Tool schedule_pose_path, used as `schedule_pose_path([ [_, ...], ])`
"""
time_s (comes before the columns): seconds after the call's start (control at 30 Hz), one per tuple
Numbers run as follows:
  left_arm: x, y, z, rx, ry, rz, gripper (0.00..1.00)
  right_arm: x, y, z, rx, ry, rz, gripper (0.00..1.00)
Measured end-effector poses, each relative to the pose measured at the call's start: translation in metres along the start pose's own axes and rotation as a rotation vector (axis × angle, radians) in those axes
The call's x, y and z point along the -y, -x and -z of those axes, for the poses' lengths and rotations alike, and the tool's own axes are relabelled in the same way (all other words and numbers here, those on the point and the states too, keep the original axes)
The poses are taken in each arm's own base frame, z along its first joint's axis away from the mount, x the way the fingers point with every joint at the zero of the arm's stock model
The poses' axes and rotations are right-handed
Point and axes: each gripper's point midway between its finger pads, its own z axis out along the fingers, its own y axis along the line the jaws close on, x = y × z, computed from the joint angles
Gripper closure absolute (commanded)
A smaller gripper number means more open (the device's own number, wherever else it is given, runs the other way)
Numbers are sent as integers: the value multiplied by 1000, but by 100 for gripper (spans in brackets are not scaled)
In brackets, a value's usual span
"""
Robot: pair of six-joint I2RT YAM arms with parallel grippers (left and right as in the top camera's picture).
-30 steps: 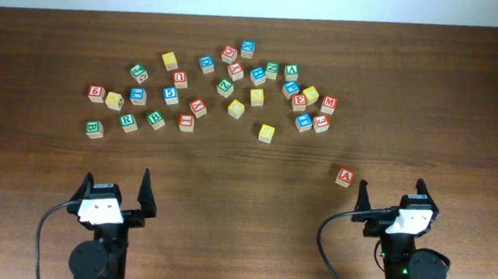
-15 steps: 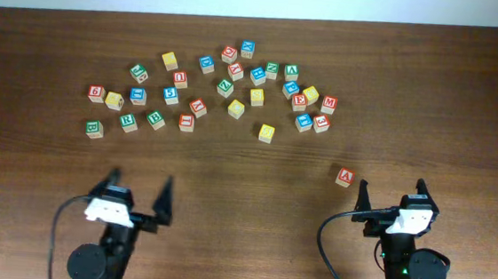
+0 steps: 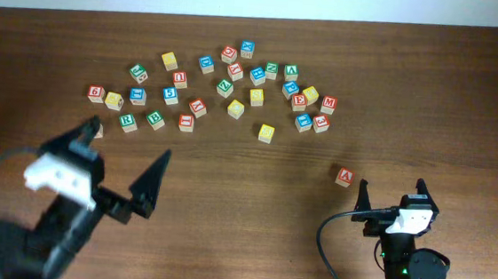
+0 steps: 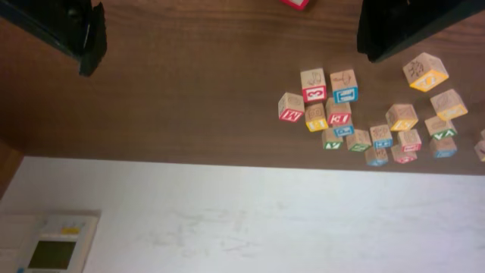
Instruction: Spell out RSS
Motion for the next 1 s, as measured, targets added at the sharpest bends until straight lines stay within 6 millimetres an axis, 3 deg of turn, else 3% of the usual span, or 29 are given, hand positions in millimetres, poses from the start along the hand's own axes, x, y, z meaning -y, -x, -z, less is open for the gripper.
schedule_pose_path([
  [0.07,-8,-13,-31,-197,-62,68,1,0,0,0,0,0,0,2],
  [0.1,-11,-31,-47,-300,-100,126,1,0,0,0,0,0,1,1],
  [0.2,-4,-59,-66,-431,-206,245,1,0,0,0,0,0,0,2],
  [0.27,-32,-98,-74,-613,-25,400,1,0,0,0,0,0,1,2],
  [0.37,-87,-186,-84,-944,292,525,1,0,0,0,-1,0,0,2],
  [0.43,-97,-230,-93,-1095,334,569,1,0,0,0,0,0,1,2],
  [0.5,-101,-254,-99,-1167,343,590,1,0,0,0,0,0,1,2],
  [0.53,-104,-262,-104,-1179,346,591,1,0,0,0,0,0,1,2],
  [0.67,-111,-258,-119,-1112,356,593,1,0,0,0,0,0,1,2],
  [0.77,-148,-259,-109,-1043,688,666,1,0,0,0,0,0,0,2],
  [0.87,-175,-251,-116,-919,840,682,0,0,0,0,0,0,0,2],
  [0.93,-185,-261,-130,-903,846,662,5,0,0,0,0,0,1,2],
  [0.97,-186,-268,-136,-921,820,644,16,0,0,0,0,0,1,2],
  [1.0,-188,-272,-142,-925,794,615,16,0,0,0,0,0,1,2],
])
